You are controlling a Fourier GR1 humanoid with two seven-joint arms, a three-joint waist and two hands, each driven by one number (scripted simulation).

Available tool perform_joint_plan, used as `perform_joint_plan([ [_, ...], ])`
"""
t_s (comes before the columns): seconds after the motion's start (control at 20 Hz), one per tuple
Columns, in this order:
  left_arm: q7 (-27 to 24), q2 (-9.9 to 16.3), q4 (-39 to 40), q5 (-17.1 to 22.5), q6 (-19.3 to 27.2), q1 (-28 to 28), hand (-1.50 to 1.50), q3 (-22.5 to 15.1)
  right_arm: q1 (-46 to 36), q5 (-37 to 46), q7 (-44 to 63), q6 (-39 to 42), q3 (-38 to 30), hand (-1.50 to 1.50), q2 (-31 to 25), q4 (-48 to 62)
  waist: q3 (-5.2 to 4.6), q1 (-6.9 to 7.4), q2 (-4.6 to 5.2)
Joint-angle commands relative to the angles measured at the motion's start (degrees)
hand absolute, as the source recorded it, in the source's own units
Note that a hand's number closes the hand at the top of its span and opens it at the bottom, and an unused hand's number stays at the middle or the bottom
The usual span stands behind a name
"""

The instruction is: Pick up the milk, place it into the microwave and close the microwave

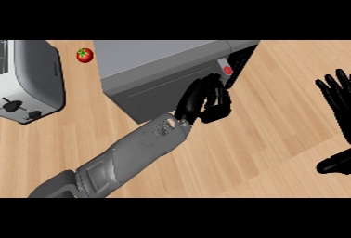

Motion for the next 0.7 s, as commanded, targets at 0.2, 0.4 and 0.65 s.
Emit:
perform_joint_plan([
  [0.2,-2.2,-1.4,-0.1,1.2,0.7,-5.9,1.50,0.6,-3.0,0.0,0.7,6.6,3.0,1.50,-2.8,-3.4,0.05,-1.52,-0.21],
  [0.4,-2.5,-1.4,0.1,2.5,0.7,-5.7,1.50,0.3,-4.9,0.9,1.2,11.5,6.6,1.50,-4.8,-8.5,0.04,-1.16,-0.73],
  [0.65,-3.1,-1.4,0.8,3.7,1.5,-6.1,1.50,0.4,-5.2,0.1,2.8,12.0,8.7,1.50,-4.9,-12.4,0.14,-2.55,-0.72],
])
